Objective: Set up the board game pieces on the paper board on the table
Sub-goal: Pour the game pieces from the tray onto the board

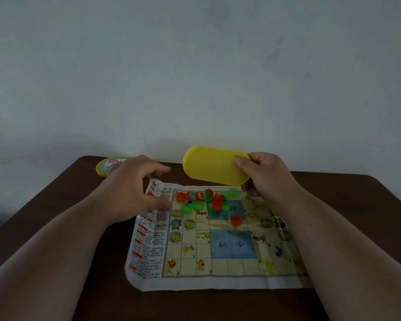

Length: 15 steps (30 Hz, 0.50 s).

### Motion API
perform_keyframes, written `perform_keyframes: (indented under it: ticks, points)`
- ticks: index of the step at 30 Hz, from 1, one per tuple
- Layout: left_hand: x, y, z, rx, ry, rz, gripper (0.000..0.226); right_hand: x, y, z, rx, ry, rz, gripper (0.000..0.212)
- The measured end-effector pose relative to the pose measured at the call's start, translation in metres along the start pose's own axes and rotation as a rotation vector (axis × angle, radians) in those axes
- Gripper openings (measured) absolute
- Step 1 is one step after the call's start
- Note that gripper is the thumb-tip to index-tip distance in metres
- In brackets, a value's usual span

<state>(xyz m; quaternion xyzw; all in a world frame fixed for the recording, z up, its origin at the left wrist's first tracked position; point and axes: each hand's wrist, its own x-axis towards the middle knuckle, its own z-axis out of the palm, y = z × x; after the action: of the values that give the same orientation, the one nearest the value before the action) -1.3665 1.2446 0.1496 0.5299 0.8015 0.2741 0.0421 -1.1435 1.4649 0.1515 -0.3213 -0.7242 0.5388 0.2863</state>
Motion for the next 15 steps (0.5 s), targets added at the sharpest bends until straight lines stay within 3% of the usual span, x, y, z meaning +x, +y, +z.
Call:
perform_keyframes:
  ticks: [4,9,15]
  points:
    - [-0.003,0.01,0.0,-0.009,0.058,0.053,0.116,-0.006,-0.003,0.011,-0.013,-0.119,0.006,0.03]
    - [-0.008,0.025,0.001,0.033,0.026,0.103,0.11,-0.018,-0.011,0.02,-0.038,-0.294,-0.007,0.042]
    - [-0.005,0.013,-0.014,0.18,-0.085,-0.125,0.099,-0.009,-0.006,0.017,-0.033,-0.04,0.116,0.061]
